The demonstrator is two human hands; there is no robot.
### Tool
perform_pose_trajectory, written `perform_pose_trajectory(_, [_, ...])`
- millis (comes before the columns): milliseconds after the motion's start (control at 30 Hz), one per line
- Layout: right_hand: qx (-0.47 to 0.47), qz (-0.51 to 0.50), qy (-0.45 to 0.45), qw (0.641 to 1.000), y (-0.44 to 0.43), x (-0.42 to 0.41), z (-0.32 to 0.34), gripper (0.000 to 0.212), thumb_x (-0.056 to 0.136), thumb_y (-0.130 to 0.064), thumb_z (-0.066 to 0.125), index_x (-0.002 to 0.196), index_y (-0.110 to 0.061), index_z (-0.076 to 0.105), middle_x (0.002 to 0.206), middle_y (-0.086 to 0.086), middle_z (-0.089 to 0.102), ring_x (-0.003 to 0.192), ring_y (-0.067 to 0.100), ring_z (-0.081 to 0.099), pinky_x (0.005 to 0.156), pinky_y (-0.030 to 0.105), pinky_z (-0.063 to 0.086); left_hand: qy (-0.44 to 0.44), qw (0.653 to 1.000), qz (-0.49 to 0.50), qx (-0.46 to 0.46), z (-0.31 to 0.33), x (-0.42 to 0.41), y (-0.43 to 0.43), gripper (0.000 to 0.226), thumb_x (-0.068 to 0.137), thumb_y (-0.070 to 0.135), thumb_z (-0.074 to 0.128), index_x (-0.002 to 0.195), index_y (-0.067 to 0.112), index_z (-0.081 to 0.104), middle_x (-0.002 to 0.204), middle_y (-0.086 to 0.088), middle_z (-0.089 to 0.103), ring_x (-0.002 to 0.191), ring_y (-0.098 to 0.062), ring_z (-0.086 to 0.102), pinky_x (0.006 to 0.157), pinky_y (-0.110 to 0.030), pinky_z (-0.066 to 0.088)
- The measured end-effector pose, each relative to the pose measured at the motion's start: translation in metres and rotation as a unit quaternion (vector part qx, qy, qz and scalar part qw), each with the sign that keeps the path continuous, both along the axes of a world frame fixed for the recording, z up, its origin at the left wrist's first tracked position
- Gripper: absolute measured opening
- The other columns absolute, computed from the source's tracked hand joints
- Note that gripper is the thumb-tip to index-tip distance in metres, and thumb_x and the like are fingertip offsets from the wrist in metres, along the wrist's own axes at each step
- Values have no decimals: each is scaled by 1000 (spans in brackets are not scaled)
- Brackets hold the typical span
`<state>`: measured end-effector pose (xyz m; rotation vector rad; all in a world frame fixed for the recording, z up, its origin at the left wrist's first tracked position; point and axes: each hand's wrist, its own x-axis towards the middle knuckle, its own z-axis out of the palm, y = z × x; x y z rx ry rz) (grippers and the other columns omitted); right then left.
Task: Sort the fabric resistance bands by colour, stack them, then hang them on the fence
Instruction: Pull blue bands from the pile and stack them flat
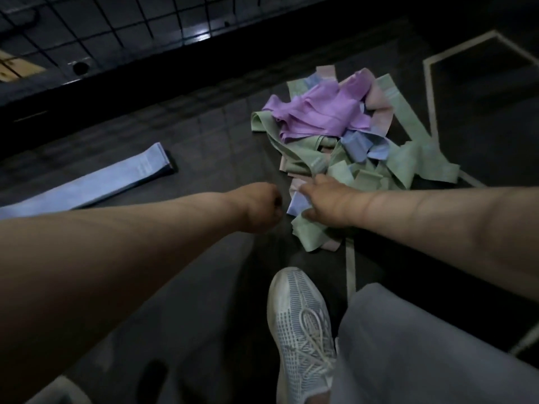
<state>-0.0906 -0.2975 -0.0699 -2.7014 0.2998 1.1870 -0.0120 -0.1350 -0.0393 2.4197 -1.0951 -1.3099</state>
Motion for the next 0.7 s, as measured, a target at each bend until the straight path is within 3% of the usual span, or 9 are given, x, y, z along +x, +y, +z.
perform_pose_trajectory(167, [7, 6, -42, 999, 0, 4, 7, 20, 96, -36, 55, 112, -24, 56, 121, 9, 49, 118, 32, 48, 98, 36, 40, 62, 991, 113, -38, 2, 2, -12, 33, 95, 22, 57, 122, 7, 66, 123, -11, 66, 114, -25, 61, 97, -32, 48])
perform_pose_trajectory(300, [100, -170, -164, 967, -10, 21, 30, 9, 99, -27, 52, 101, -18, 52, 94, 5, 57, 93, 25, 57, 79, 32, 43, 150, 951, 247, -106, -4, 5, -16, 44, 92, 15, 61, 135, 15, 51, 122, -5, 63, 110, -24, 62, 97, -38, 52])
perform_pose_trajectory(400, [208, -291, -211, 909, -17, 36, 52, 11, 99, -25, 55, 104, -16, 52, 96, 12, 63, 89, 26, 62, 80, 41, 53, 234, 889, 351, -179, -3, 8, -19, 64, 90, 11, 66, 145, 21, 34, 112, -1, 64, 102, -15, 63, 84, -29, 55])
perform_pose_trajectory(500, [343, -406, -215, 819, -15, 52, 66, 16, 102, -21, 52, 115, -13, 51, 106, 17, 65, 92, 26, 69, 72, 41, 62, 298, 833, 410, -222, 3, 14, -21, 67, 88, 15, 72, 142, 21, 35, 118, 0, 63, 102, -10, 63, 78, -19, 51])
perform_pose_trajectory(567, [400, -464, -229, 756, -12, 65, 69, 20, 102, -18, 50, 119, -7, 53, 102, 14, 66, 84, 21, 70, 66, 33, 60, 322, 824, 406, -230, 7, 19, -20, 55, 89, 15, 71, 137, 16, 44, 120, 1, 64, 102, -8, 64, 75, -16, 50])
perform_pose_trajectory(700, [451, -526, -240, 680, -12, 85, 71, 22, 103, -18, 47, 116, -5, 60, 105, 13, 68, 102, 28, 68, 84, 39, 59, 313, 834, 391, -233, 8, 30, -13, 38, 91, 22, 70, 126, 12, 61, 117, -5, 70, 107, -21, 67, 86, -29, 57])
